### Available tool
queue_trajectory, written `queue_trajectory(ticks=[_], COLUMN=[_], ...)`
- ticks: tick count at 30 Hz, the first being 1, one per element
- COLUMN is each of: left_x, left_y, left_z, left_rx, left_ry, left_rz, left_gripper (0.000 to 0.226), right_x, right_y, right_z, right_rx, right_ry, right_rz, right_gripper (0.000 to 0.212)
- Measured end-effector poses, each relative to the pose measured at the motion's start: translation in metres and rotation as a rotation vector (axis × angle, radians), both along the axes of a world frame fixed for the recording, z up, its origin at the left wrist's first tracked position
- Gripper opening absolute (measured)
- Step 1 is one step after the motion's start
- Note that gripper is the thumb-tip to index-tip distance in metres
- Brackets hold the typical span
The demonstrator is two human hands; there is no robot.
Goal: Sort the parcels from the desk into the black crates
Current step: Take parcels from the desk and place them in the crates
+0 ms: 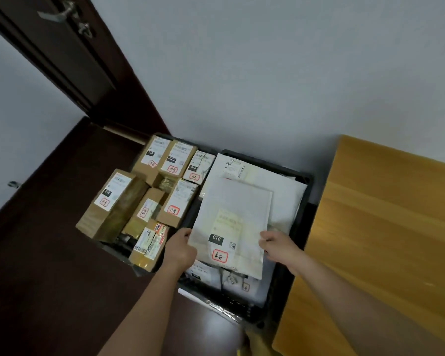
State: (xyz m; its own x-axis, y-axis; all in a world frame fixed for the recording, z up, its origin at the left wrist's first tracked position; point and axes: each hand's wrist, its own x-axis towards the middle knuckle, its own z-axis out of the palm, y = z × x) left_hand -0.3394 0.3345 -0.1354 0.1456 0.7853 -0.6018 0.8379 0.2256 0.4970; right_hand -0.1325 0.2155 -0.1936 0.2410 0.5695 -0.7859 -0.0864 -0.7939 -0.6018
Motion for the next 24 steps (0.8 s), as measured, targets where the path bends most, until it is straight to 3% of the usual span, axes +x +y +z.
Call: queue_trajectory(ticks=[3,7,10,12,15,19,24], left_x=[0.010,0.011,0.007,0.006,0.005,0.009,0.011], left_y=[0.012,0.026,0.034,0.039,0.049,0.064,0.081], left_z=[-0.016,-0.038,-0.053,-0.065,-0.085,-0.105,-0.136], left_rx=[0.015,-0.015,0.006,0.071,0.145,0.194,0.116], left_ry=[0.020,0.079,0.135,0.156,0.179,0.157,0.176], left_rz=[-0.045,-0.105,-0.191,-0.312,-0.538,-0.836,-1.043], left_gripper=[0.053,0.055,0.044,0.034,0.060,0.090,0.095], right_x=[0.000,-0.005,-0.014,-0.021,-0.031,-0.036,-0.048], right_y=[0.009,0.014,0.015,0.018,0.019,0.027,0.057], right_z=[-0.012,-0.039,-0.047,-0.051,-0.053,-0.054,-0.075], right_rx=[-0.001,-0.001,-0.032,-0.046,-0.003,0.077,0.015], right_ry=[-0.045,-0.040,0.033,0.048,-0.111,-0.483,-0.514], right_rz=[0.021,0.058,0.072,0.077,0.076,0.307,0.471], right_gripper=[0.038,0.015,0.054,0.061,0.058,0.071,0.079])
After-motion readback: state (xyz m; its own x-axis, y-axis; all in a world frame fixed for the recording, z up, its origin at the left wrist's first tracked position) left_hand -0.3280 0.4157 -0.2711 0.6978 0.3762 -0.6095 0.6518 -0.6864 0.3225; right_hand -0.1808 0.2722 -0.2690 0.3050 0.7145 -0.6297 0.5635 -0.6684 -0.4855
